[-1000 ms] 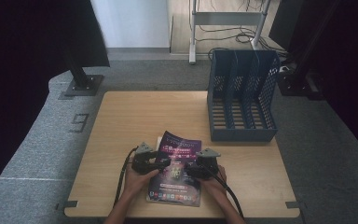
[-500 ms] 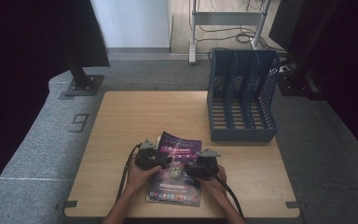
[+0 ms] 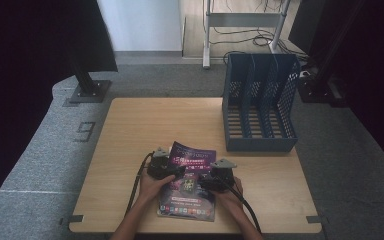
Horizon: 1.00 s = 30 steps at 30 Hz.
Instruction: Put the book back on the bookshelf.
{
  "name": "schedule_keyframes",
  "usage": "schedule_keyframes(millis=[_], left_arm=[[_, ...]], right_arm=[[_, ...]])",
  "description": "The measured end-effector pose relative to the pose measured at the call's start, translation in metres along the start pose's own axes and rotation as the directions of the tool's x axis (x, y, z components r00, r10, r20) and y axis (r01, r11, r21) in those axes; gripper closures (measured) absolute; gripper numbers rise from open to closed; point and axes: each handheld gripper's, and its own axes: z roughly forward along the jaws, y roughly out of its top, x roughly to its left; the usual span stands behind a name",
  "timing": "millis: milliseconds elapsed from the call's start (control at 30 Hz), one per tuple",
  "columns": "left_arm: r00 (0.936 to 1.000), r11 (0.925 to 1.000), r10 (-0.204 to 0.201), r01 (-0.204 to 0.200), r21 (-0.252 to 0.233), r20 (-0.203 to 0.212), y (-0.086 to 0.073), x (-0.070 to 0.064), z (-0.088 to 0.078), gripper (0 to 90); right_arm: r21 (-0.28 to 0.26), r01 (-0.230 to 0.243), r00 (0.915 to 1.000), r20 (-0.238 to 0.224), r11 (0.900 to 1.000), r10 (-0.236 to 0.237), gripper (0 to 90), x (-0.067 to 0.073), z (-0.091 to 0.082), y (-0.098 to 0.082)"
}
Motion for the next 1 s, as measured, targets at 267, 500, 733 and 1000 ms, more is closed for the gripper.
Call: schedule_keyframes(millis=[267,500,733,1000], left_arm=[[0.9997,0.9998,0.006,-0.006,-0.017,0.023,0.0007,-0.0049,-0.0027,37.4],[0.9993,0.9997,0.024,-0.024,0.0,-0.027,-0.0032,-0.005,-0.0012,47.1],[0.9971,0.9988,0.048,-0.048,0.006,-0.058,-0.0034,-0.0068,-0.0014,59.4],[0.996,0.998,0.062,-0.063,-0.006,-0.065,-0.003,-0.0078,-0.0031,70.3]], right_arm=[[0.0,0.002,1.0,-0.001,1.0,-0.002,21.0,-0.0001,0.0,0.0001],[-0.001,0.01,1.0,0.0,1.0,-0.01,21.0,-0.0002,0.0,0.0001],[-0.001,0.012,0.9999,-0.002,1.0,-0.012,20.9,-0.0004,0.0001,0.0002],[-0.001,0.015,0.9999,-0.001,1.0,-0.015,20.9,-0.0002,0.0,0.0002]])
